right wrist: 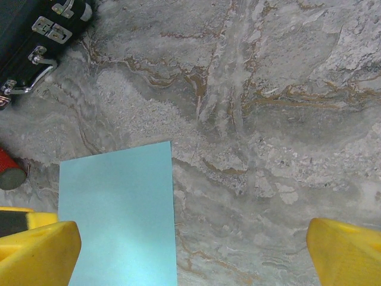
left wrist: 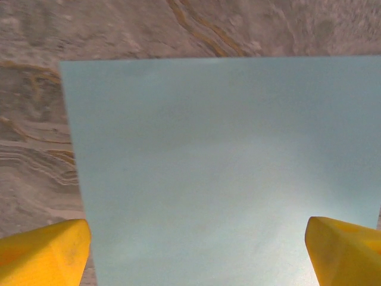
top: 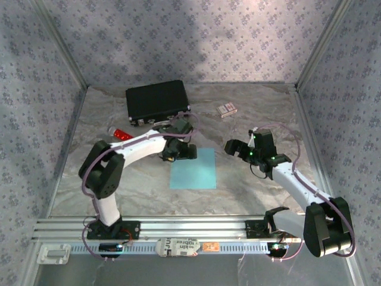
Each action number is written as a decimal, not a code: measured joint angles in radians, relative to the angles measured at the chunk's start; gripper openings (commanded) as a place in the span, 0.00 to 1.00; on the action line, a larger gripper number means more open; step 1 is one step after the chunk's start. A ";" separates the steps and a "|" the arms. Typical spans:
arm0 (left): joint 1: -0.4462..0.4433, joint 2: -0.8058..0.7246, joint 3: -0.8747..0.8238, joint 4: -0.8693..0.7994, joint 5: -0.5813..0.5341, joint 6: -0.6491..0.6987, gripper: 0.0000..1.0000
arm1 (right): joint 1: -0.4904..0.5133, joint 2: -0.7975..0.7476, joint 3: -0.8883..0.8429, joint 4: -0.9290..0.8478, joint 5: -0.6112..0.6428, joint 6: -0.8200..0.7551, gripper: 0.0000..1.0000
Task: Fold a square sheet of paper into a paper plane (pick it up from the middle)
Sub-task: Move the square sheet of paper to the center of the table, then first fold the square sheet of paper in half at the center of the table.
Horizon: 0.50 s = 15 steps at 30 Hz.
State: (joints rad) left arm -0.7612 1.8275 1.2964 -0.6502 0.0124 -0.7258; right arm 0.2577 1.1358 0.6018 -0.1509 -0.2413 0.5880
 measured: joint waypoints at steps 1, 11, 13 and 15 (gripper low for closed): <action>-0.012 0.026 0.035 -0.029 -0.005 0.000 0.92 | 0.000 0.000 -0.001 0.000 -0.002 -0.001 0.99; -0.057 0.191 0.226 -0.217 -0.036 0.003 0.93 | -0.002 -0.001 -0.013 -0.018 0.001 -0.011 0.99; -0.056 0.202 0.241 -0.237 -0.035 0.003 0.93 | -0.006 -0.001 -0.017 -0.023 0.001 -0.013 0.99; -0.056 0.209 0.256 -0.249 -0.035 0.003 0.93 | -0.011 -0.001 -0.017 -0.029 0.001 -0.013 0.99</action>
State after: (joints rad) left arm -0.8173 2.0365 1.5524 -0.8989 -0.0227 -0.7231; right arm 0.2466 1.1347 0.5850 -0.1802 -0.2405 0.5751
